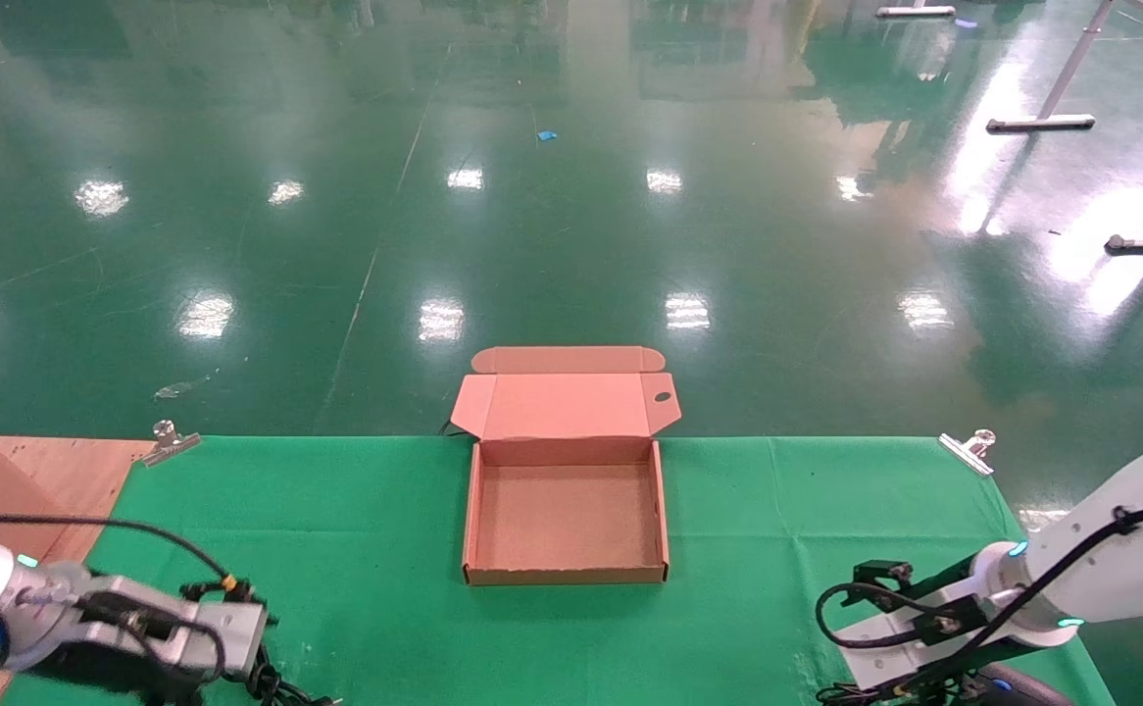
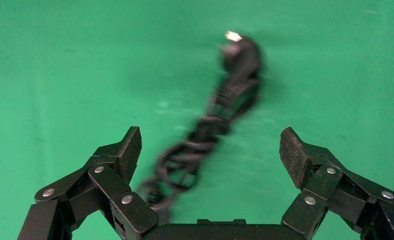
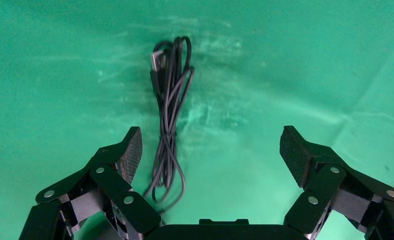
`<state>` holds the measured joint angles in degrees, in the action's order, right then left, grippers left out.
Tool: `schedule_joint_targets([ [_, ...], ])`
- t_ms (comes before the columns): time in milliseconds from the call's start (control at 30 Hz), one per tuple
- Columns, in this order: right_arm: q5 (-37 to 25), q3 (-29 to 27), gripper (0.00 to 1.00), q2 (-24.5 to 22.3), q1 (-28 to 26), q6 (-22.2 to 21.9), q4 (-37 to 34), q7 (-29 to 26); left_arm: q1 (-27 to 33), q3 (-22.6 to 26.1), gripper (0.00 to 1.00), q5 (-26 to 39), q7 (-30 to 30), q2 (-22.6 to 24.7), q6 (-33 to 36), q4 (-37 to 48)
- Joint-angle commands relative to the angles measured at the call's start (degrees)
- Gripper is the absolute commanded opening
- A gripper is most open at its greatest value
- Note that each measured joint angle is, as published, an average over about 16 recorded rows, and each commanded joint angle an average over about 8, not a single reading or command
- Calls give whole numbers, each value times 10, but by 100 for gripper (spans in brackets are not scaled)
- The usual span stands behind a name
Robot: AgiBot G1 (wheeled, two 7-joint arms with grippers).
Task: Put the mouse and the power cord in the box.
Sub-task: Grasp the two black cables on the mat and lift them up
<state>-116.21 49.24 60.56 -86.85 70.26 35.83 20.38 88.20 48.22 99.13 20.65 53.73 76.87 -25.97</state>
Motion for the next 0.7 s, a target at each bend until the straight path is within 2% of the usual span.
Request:
schedule_joint_targets([
  [33, 1, 0, 100, 12, 0, -14, -31, 15, 7, -2, 100, 3, 16, 11, -20, 24],
  [367, 15, -7, 100, 55, -18, -57, -164, 87, 19, 10, 100, 19, 86, 60, -49, 135],
  [700, 29, -16, 100, 71, -32, -75, -245, 137, 30, 2, 100, 9, 126, 81, -71, 197],
])
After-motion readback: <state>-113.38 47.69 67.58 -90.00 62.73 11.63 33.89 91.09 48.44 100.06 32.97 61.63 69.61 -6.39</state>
